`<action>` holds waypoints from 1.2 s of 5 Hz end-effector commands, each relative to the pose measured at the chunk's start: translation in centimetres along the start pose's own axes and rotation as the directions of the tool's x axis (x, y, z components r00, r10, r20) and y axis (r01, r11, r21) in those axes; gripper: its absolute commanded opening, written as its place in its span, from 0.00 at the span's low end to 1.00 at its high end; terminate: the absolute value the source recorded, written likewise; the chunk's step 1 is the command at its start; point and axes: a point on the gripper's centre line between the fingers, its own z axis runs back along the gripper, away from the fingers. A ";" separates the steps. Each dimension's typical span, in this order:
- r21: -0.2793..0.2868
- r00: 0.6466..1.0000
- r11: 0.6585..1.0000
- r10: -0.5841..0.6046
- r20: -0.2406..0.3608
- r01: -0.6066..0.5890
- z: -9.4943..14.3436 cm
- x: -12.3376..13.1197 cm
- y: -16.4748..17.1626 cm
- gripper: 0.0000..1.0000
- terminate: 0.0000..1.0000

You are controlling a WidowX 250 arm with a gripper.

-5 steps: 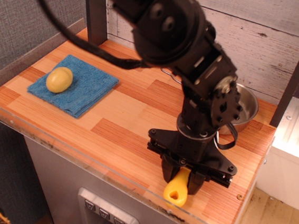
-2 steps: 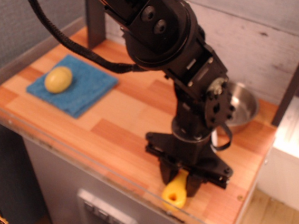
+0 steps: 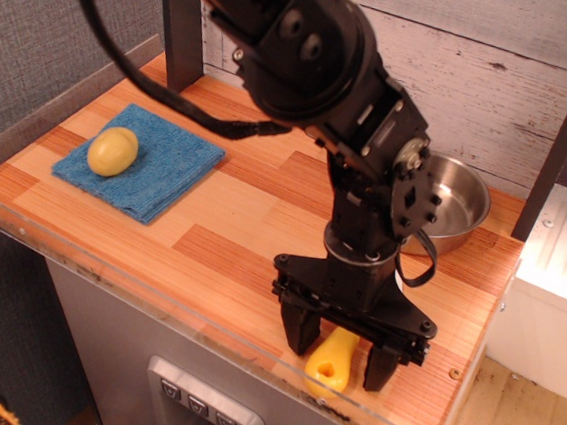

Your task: Move yellow knife to lower right corner of table.

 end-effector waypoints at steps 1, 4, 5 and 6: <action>-0.018 0.997 0.999 -0.037 0.064 0.038 2.2 0.8 0.7 1.00 0.00; -0.007 0.983 1.000 0.017 0.184 -0.016 9.8 2.2 7.1 1.00 0.00; -0.021 0.994 0.999 -0.033 0.103 0.035 9.0 3.2 9.0 1.00 0.00; -0.015 0.994 0.998 -0.063 0.092 0.065 9.2 3.6 9.6 1.00 0.00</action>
